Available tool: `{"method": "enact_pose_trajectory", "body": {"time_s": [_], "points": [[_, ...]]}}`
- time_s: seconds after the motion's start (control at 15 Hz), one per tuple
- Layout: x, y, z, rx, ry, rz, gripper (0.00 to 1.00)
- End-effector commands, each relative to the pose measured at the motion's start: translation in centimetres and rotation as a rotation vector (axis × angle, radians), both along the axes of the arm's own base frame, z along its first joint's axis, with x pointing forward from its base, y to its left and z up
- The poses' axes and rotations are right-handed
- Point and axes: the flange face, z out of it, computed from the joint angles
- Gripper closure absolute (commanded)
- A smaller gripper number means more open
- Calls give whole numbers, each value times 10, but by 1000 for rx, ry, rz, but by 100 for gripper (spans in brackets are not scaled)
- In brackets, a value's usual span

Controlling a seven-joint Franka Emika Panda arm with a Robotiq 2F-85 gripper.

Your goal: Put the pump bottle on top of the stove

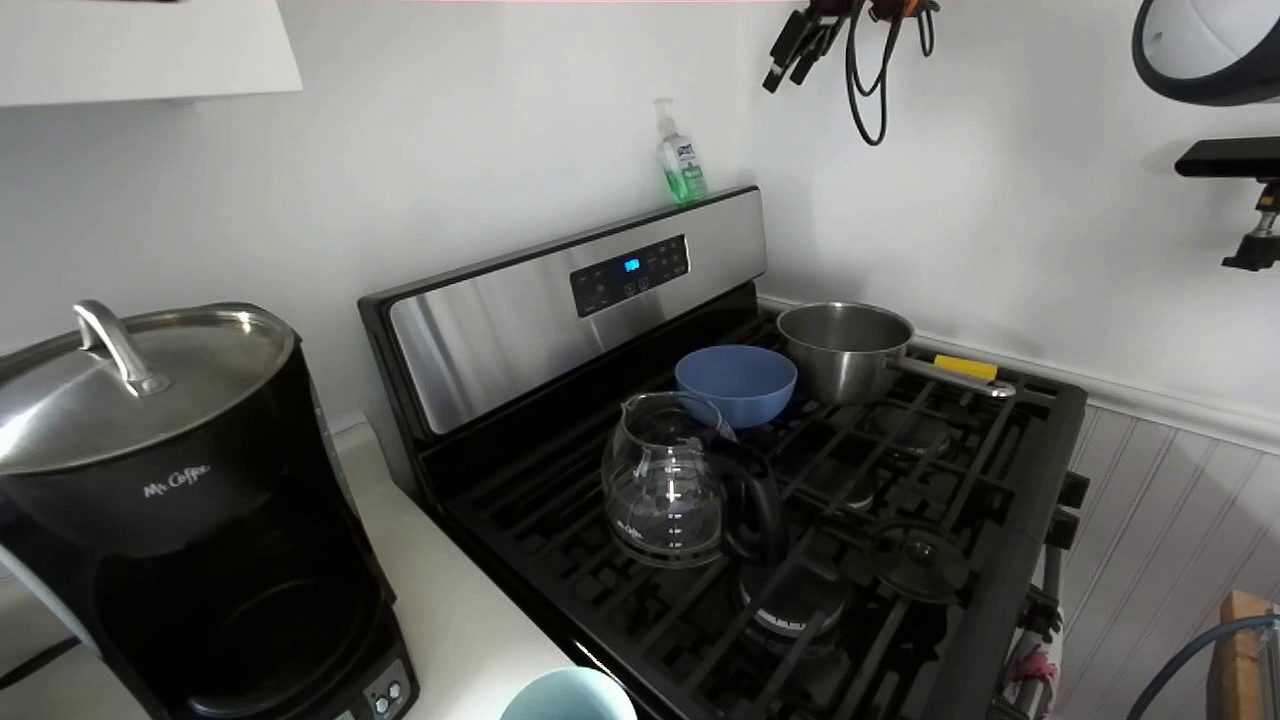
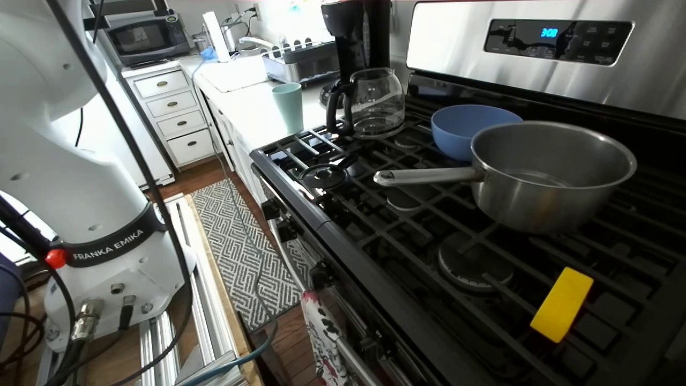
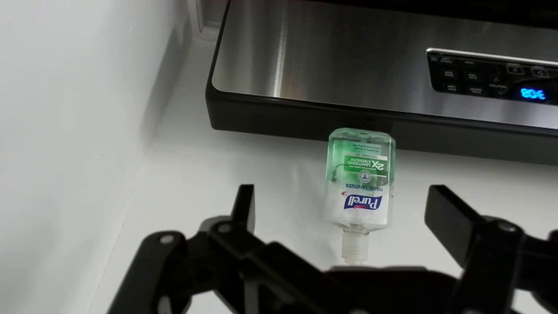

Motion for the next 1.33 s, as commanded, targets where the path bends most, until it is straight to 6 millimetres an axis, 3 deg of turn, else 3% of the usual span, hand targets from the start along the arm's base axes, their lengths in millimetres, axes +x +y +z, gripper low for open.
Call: {"method": "enact_pose_trajectory", "body": {"time_s": [0.0, 0.33, 0.67, 1.07, 1.27], "points": [[-3, 5, 1, -37, 30, 32, 0], [-19, 1, -15, 20, 65, 57, 0], [-41, -5, -48, 19, 116, 164, 0], [-79, -16, -94, -120, 155, 428, 0], [-90, -11, -104, -149, 55, 420, 0]]}}
